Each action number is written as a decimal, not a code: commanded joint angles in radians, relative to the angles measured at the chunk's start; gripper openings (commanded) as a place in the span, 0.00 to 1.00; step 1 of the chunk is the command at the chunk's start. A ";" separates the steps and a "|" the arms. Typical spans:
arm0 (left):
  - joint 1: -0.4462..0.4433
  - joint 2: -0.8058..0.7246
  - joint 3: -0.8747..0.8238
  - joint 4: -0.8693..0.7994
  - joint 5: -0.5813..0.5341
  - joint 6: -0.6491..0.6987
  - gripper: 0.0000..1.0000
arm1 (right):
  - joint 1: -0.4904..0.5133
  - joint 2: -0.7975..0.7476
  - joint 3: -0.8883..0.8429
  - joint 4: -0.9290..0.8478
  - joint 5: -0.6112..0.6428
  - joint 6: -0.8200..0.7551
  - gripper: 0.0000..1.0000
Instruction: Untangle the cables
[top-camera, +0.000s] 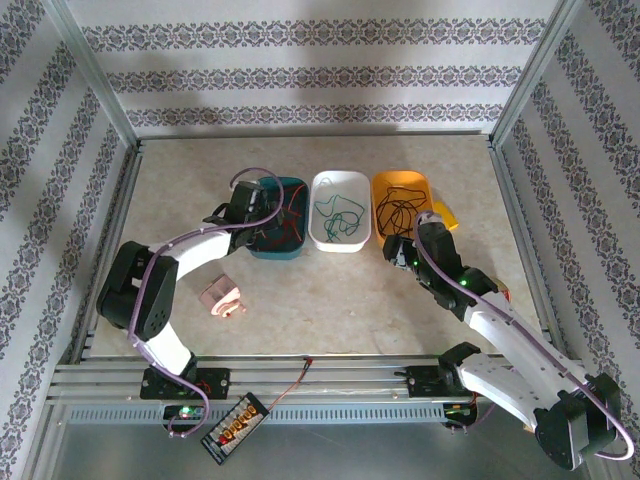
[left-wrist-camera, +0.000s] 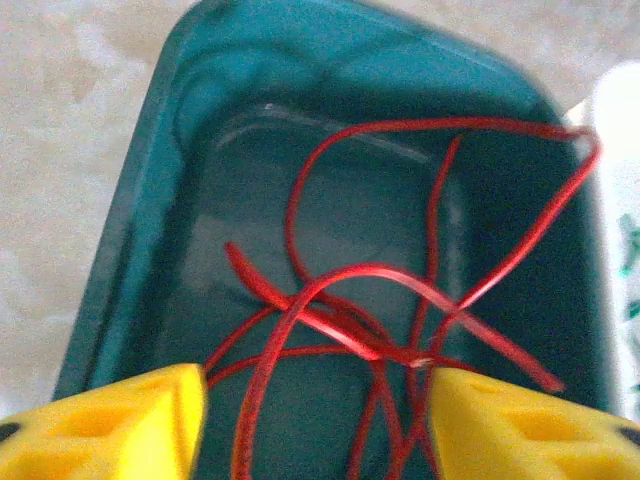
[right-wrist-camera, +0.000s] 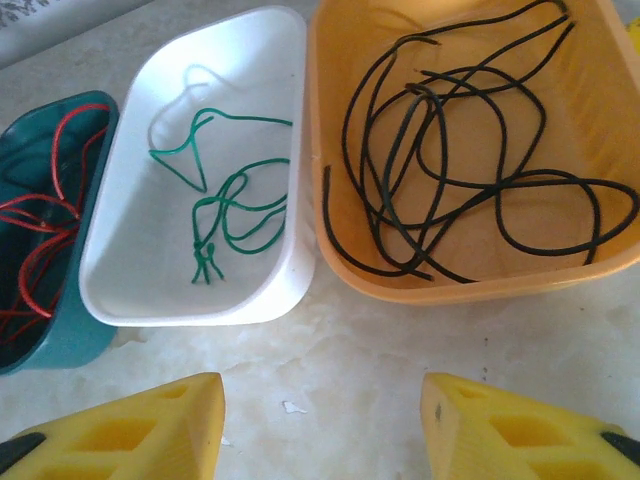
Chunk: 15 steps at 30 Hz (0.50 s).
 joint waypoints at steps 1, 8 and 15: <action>-0.036 -0.116 0.025 0.055 -0.033 0.029 0.76 | 0.003 -0.033 -0.020 -0.038 0.106 0.037 0.55; -0.079 -0.368 -0.135 0.125 -0.408 0.039 0.99 | -0.050 -0.175 -0.084 -0.090 0.334 0.083 0.60; -0.077 -0.575 -0.311 -0.045 -0.858 0.210 0.99 | -0.108 -0.301 -0.225 0.105 0.610 -0.185 0.98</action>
